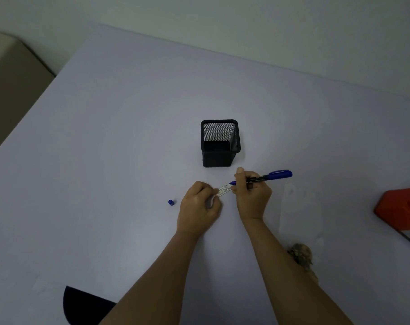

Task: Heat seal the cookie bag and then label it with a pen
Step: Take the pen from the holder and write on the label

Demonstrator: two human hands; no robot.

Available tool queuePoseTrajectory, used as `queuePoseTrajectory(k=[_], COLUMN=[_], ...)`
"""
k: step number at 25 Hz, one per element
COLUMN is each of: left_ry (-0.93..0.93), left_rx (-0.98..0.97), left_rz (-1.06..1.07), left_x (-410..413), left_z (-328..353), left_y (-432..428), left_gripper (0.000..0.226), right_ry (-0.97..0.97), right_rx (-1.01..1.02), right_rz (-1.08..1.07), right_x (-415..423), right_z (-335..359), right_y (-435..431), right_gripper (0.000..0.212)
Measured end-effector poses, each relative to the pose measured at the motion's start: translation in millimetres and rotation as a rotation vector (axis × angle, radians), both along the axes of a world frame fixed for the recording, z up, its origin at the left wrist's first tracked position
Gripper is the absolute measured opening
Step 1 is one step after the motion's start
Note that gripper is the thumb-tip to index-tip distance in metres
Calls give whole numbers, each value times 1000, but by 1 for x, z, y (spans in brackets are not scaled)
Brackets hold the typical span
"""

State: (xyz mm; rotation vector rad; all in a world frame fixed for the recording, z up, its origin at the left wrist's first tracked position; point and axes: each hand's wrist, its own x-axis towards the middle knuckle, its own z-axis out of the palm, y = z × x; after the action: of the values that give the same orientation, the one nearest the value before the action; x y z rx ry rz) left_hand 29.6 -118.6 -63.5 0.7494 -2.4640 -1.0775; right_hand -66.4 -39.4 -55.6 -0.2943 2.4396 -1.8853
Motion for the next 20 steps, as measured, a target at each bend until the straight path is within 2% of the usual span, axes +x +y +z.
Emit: queuePoseTrajectory(k=[9, 15, 17, 20], left_ry=[-73, -127, -75, -21], left_rx=[130, 240, 154, -120], left_rz=[17, -3, 22, 189], left_x=[-1, 2, 11, 38], left_z=[15, 37, 51, 59], left_y=[-2, -1, 1, -10], left_gripper=[21, 39, 39, 32], right_ry=[-434, -673, -756, -801], right_rx=[-239, -490, -594, -652], right_rz=[-89, -156, -200, -173], right_x=[5, 9, 8, 10], right_z=[39, 67, 77, 88], right_y=[23, 32, 33, 34], right_gripper=[16, 21, 19, 17])
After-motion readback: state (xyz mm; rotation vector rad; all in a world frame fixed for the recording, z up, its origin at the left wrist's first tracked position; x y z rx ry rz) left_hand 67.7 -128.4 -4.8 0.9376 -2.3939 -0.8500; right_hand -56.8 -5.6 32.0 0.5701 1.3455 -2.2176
